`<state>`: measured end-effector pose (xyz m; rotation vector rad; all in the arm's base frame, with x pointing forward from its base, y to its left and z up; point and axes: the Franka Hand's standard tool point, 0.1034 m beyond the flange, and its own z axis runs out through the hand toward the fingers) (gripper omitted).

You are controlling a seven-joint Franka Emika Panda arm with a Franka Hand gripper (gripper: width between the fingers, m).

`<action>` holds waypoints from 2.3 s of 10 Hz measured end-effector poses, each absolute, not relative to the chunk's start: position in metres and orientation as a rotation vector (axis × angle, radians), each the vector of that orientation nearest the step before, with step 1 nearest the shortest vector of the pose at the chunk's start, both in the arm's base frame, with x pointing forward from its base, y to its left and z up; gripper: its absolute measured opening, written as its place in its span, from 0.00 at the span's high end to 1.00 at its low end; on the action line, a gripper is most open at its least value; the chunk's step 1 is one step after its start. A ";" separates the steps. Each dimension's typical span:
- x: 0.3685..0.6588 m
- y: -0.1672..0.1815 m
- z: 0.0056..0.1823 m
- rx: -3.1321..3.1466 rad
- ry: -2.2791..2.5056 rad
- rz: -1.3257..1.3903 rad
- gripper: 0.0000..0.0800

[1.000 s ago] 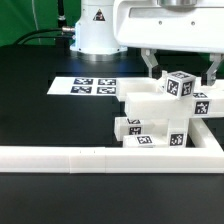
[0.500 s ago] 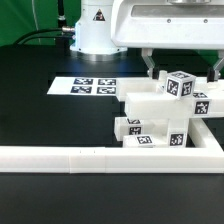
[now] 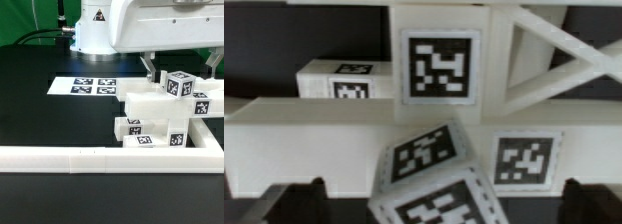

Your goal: Assemble chair

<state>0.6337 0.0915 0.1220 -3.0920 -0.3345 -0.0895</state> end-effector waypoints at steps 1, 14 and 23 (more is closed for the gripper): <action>0.634 0.089 0.122 -3.087 -0.411 -0.087 0.19; 0.635 0.093 0.123 -3.110 -0.200 -0.103 0.64; 0.635 0.096 0.123 -3.011 0.680 -0.082 0.64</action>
Offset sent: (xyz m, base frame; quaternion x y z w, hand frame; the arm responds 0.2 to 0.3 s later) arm 0.0000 0.0000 0.0000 0.0000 0.0000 -0.1938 0.9810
